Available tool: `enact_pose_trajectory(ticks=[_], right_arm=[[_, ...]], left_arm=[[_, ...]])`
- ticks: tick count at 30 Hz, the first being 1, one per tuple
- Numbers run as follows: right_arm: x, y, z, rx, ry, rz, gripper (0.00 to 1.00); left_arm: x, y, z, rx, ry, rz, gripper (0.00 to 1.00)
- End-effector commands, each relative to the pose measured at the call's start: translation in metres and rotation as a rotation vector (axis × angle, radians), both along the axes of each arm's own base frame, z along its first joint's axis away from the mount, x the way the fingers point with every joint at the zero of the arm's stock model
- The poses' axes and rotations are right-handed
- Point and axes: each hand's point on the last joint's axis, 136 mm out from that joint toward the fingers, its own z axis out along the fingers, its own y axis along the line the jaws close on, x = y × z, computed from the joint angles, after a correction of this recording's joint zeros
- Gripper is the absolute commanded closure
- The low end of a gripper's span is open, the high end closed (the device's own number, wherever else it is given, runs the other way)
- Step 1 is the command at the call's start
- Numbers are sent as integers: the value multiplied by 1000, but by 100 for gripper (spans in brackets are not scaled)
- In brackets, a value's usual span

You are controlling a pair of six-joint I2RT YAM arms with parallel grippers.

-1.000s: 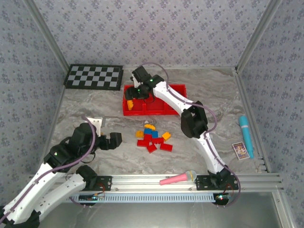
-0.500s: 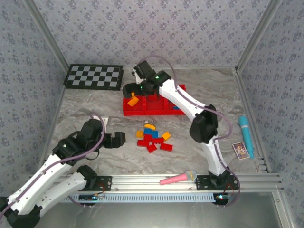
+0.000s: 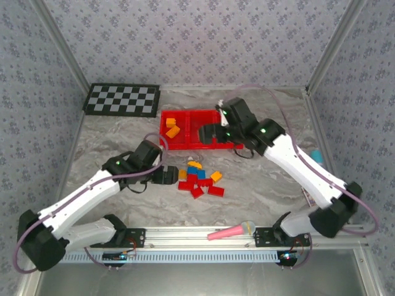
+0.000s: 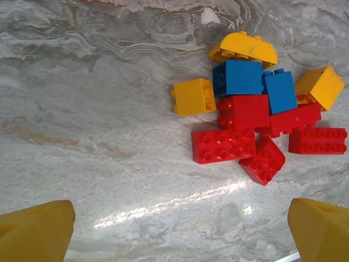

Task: Sort the legos into containers by color
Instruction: Pick up the lego from the center of the table.

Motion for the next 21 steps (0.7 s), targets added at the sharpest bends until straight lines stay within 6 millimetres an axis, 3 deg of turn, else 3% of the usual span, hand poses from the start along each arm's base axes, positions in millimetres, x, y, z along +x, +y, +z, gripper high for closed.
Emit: enact_pose_trajectory(ticks=[1, 5, 8, 14, 21], right_arm=[[-6, -39, -12, 12, -1, -113, 0], [-25, -76, -39, 27, 49, -190, 0], [-39, -94, -51, 30, 70, -226, 0], [-55, -109, -65, 53, 94, -265, 0], [-55, -110, -71, 64, 116, -268, 0]], left_arm=[[12, -17, 5, -4, 12, -21, 0], [23, -26, -12, 46, 80, -2, 5], [29, -32, -24, 78, 128, 3, 8], [36, -26, -47, 113, 251, 82, 13], [41, -23, -62, 64, 320, 133, 21]])
